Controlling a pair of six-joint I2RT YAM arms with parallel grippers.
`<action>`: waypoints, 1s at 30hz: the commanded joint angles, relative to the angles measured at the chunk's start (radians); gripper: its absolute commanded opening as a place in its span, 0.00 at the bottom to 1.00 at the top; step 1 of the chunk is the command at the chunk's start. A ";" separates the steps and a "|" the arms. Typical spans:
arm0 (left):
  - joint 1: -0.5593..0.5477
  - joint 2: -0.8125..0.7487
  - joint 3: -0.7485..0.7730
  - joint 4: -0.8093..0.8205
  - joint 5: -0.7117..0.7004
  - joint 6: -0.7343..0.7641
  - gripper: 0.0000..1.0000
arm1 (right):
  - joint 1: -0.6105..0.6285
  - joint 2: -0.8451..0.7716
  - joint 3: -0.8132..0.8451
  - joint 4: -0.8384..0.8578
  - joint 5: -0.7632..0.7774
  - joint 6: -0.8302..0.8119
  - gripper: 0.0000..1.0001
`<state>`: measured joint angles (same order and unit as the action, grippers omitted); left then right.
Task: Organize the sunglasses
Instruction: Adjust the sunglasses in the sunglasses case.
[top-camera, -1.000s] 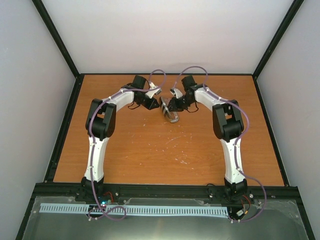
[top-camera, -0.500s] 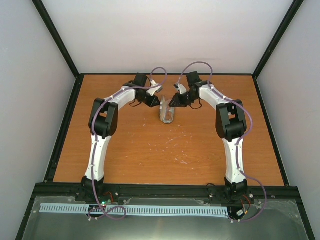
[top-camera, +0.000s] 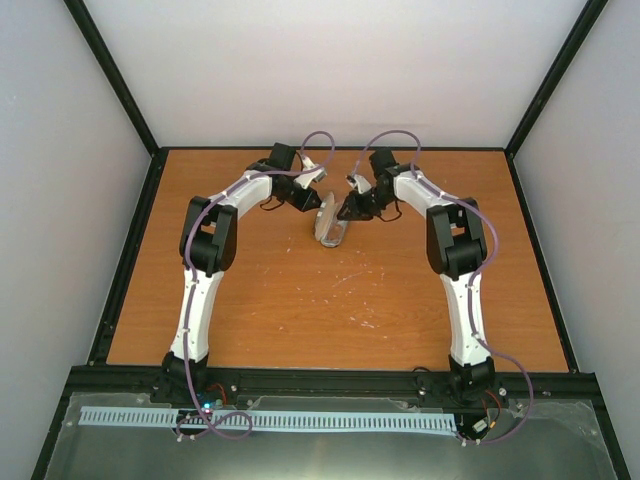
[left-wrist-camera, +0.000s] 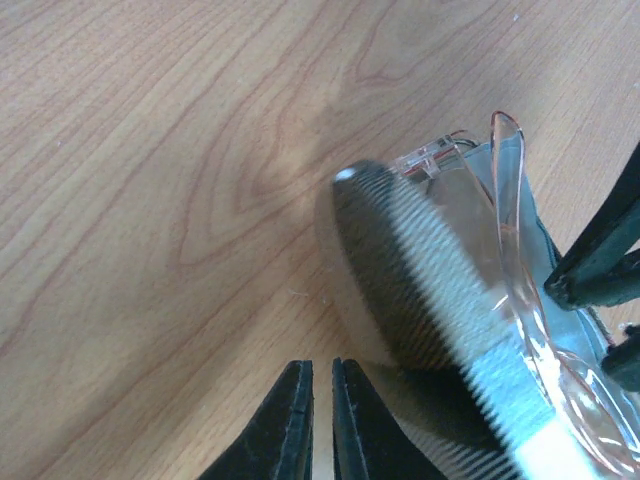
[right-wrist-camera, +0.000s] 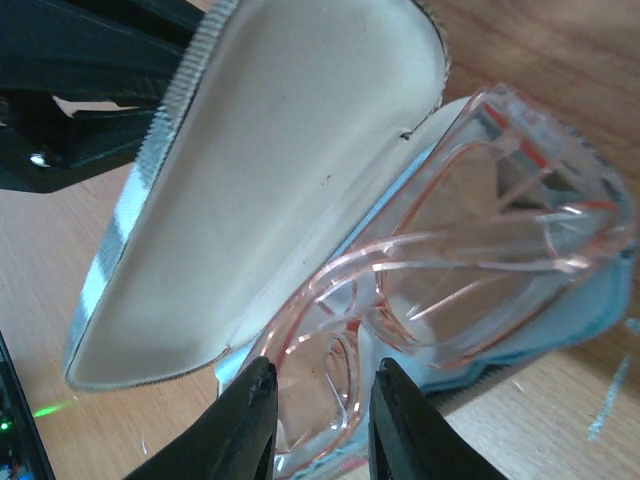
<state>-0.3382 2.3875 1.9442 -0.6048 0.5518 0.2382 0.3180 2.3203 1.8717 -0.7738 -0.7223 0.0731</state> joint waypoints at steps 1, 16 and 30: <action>0.004 0.000 0.029 -0.012 0.023 0.000 0.10 | 0.020 0.027 0.016 -0.009 -0.011 0.035 0.26; 0.004 -0.031 -0.030 0.023 0.036 -0.012 0.10 | 0.038 0.054 0.011 0.031 -0.040 0.092 0.17; 0.004 -0.041 -0.036 0.028 0.031 -0.014 0.10 | 0.047 0.086 0.015 0.051 -0.026 0.126 0.13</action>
<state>-0.3382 2.3871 1.9102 -0.5983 0.5728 0.2337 0.3504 2.3638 1.8717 -0.7357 -0.7639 0.1860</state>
